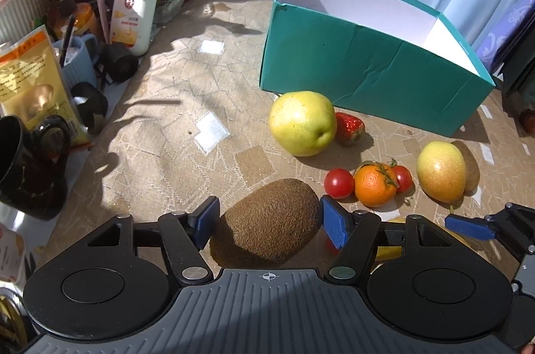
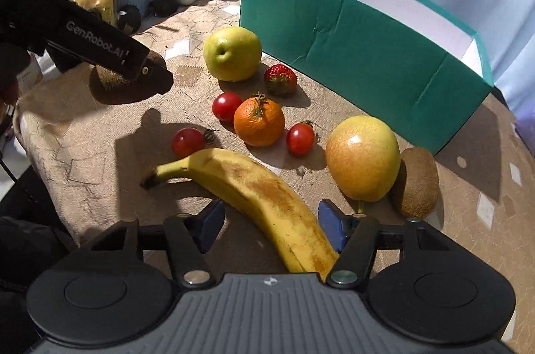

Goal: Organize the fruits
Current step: 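Carry the kiwi into the teal box with the left gripper while the right gripper grasps the banana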

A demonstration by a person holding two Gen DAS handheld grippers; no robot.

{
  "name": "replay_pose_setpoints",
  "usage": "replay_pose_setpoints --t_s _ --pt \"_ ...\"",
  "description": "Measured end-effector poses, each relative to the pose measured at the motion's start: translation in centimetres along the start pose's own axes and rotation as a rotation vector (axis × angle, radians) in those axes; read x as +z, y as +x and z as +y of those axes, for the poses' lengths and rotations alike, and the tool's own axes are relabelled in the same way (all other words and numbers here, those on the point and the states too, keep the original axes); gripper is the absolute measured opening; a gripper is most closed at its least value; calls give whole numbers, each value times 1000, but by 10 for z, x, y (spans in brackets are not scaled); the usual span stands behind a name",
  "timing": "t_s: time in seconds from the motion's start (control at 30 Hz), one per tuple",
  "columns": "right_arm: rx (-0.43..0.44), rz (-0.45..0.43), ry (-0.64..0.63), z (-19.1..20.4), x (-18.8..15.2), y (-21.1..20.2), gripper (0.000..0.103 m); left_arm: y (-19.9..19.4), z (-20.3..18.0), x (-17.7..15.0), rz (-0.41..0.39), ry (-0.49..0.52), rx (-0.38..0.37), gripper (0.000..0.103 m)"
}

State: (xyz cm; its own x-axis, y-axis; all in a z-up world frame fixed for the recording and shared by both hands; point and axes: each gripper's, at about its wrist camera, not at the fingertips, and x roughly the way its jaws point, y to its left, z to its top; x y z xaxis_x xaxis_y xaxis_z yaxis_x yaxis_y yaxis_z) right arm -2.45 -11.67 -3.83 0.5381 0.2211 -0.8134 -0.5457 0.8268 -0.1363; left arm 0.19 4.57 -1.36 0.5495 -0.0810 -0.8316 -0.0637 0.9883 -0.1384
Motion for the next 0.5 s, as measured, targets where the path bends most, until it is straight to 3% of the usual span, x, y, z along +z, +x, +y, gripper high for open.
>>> replay_pose_setpoints --t_s 0.3,0.5 --pt "45 39 17 -10 2 9 58 -9 -2 1 -19 -3 -6 71" --pt "-5 27 13 -10 -2 6 41 -16 -7 5 -35 2 -17 71"
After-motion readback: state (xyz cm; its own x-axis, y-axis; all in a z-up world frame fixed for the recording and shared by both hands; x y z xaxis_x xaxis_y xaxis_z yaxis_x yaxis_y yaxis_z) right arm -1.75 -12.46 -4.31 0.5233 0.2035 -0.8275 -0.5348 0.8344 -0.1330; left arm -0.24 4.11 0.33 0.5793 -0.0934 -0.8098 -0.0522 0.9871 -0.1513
